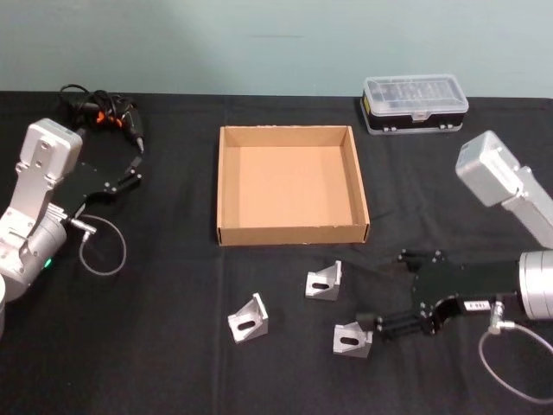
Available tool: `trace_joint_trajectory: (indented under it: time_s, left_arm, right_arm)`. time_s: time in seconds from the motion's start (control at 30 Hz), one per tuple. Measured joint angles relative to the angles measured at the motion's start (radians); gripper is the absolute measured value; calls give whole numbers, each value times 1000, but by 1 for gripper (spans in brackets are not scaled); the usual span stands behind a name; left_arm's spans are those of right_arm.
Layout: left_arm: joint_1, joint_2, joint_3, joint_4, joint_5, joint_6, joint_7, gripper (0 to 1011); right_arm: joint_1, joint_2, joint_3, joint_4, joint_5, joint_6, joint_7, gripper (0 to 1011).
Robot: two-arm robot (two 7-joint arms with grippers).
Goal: Use one hand to pick up the angle iron from the table and place it into the box.
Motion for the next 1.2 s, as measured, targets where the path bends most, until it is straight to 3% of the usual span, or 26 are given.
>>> trace_joint_trajectory:
  time_s: [0.5,1.2]
  left_arm:
    - [0,0,0,0,0,0,0,1000]
    - [0,0,0,0,0,0,0,1000]
  right_arm:
    - [71,58,-115,13,-70,38,14,1000]
    - [162,41,-251,66,-135,8,15,1000]
